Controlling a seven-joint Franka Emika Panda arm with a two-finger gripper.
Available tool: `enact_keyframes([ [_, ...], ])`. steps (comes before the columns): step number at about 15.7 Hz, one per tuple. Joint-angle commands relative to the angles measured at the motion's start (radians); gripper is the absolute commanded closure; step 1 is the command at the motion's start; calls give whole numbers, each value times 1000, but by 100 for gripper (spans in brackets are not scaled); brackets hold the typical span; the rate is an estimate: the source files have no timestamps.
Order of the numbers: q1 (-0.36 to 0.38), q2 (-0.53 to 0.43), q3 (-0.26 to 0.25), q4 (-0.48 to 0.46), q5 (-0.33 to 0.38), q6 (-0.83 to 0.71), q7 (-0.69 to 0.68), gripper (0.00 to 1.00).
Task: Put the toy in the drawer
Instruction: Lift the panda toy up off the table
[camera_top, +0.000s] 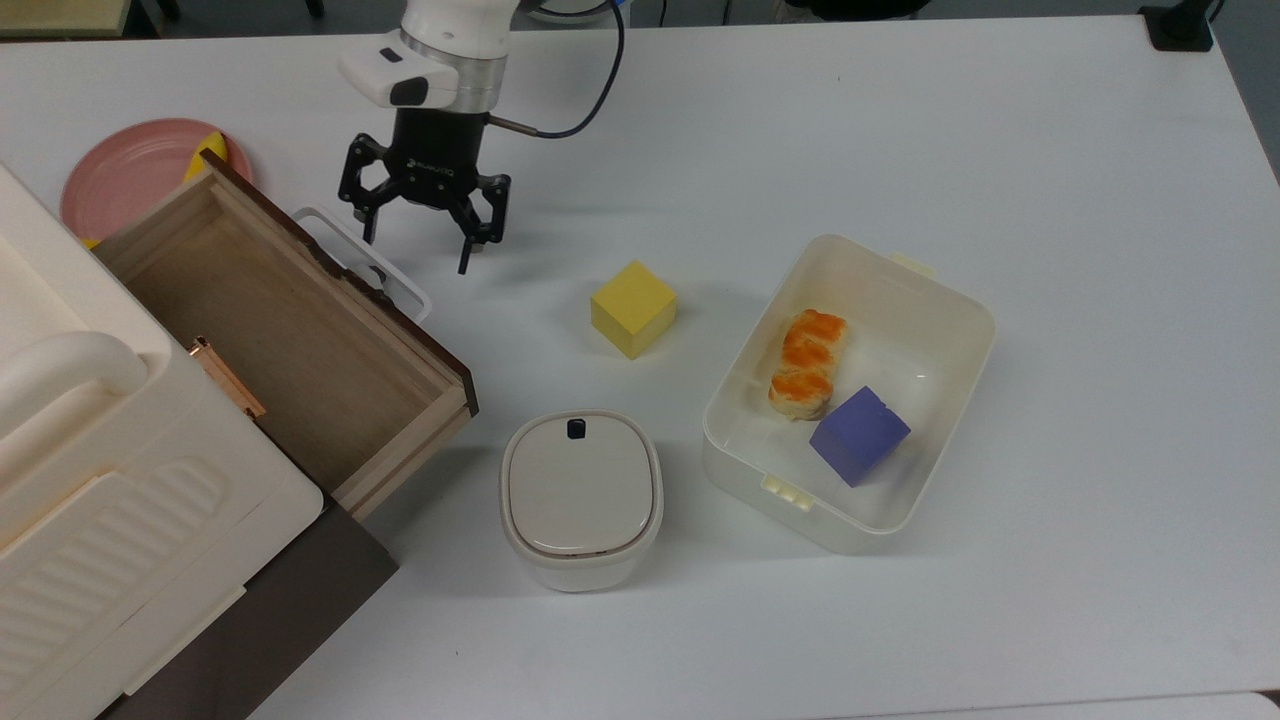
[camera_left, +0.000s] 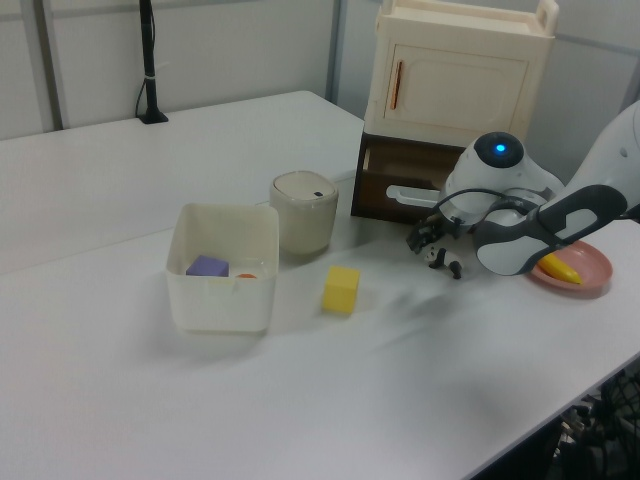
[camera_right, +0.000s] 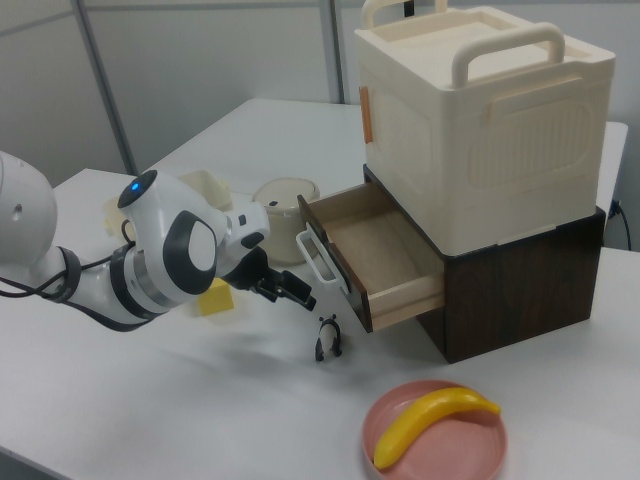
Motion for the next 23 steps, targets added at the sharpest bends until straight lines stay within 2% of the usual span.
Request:
enact_keyframes([
  [1,-36,15,-12,-21,-3,55,-100,0],
  [6,-98,67,-12,-36,-5,174,-105,0],
  [10,-140,115,-12,-33,-78,222,-108,0],
  [13,-146,159,-13,-24,-89,251,-108,1],
  [14,-148,176,-12,-10,-94,251,-108,5],
  [16,-148,208,-13,16,-101,253,-106,24],
  [17,-148,210,-13,19,-103,253,-106,51],
  [19,-146,205,-13,30,-105,253,-106,86],
  [20,-145,204,-13,31,-105,253,-106,100],
  [23,-142,195,-12,31,-106,253,-105,100],
])
